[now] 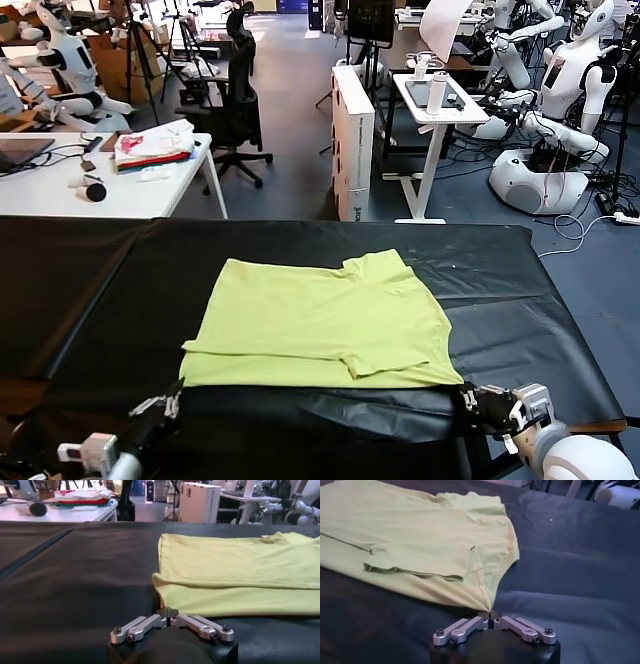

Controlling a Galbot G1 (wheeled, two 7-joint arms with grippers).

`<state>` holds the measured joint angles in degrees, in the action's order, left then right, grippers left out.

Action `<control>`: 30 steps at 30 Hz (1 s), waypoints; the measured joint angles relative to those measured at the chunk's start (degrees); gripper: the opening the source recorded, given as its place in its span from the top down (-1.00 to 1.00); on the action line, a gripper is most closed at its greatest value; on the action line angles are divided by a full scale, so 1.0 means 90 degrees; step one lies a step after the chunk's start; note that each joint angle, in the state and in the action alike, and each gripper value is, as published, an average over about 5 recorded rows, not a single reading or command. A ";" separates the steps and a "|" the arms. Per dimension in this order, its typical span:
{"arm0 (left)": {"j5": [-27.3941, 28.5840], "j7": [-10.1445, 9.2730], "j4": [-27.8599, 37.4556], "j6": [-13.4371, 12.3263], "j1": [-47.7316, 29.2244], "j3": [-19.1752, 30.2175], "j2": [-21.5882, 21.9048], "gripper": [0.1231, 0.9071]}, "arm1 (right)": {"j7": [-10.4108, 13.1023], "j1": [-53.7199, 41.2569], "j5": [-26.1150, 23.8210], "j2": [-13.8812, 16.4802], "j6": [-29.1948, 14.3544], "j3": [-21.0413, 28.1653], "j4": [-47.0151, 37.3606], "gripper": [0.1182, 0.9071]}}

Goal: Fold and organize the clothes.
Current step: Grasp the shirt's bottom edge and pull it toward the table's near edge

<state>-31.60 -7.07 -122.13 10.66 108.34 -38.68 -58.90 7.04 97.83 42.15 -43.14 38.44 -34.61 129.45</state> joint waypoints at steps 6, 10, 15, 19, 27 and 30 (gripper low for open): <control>-0.0019 -0.0097 -0.0061 0.0016 0.0175 -0.0192 -0.0028 0.94 | -0.0043 0.0118 0.0012 0.0062 0.0147 -0.0096 0.0146 0.64; -0.0065 -0.0222 -0.0169 0.0193 0.0282 -0.0311 -0.0043 0.89 | 0.0042 0.0223 0.0033 0.0104 0.0375 -0.0208 0.0318 0.03; -0.0243 -0.0456 -0.0377 0.0676 0.0429 -0.0487 -0.0035 0.26 | 0.0075 0.0277 0.0169 0.0084 0.0418 -0.0363 0.0579 -0.73; -0.0533 -0.0642 -0.0528 0.1009 0.0505 -0.0663 0.0005 -0.37 | 0.0056 0.0126 0.0575 0.0020 0.0418 -0.0519 0.0674 -0.98; -0.0866 -0.0682 -0.0718 0.1419 0.0207 -0.1049 0.0122 -0.99 | 0.0055 -0.0602 0.1148 0.0041 0.0417 -0.0576 0.0299 -1.00; -0.0927 -0.0624 -0.0698 0.1831 -0.0136 -0.1034 0.0260 -1.00 | 0.0142 -0.1237 0.1230 -0.0041 0.0412 -0.0338 -0.0092 -1.00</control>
<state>-39.94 -12.68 -128.42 27.13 107.12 -47.99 -56.56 8.31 86.70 53.22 -43.51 42.15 -37.65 128.62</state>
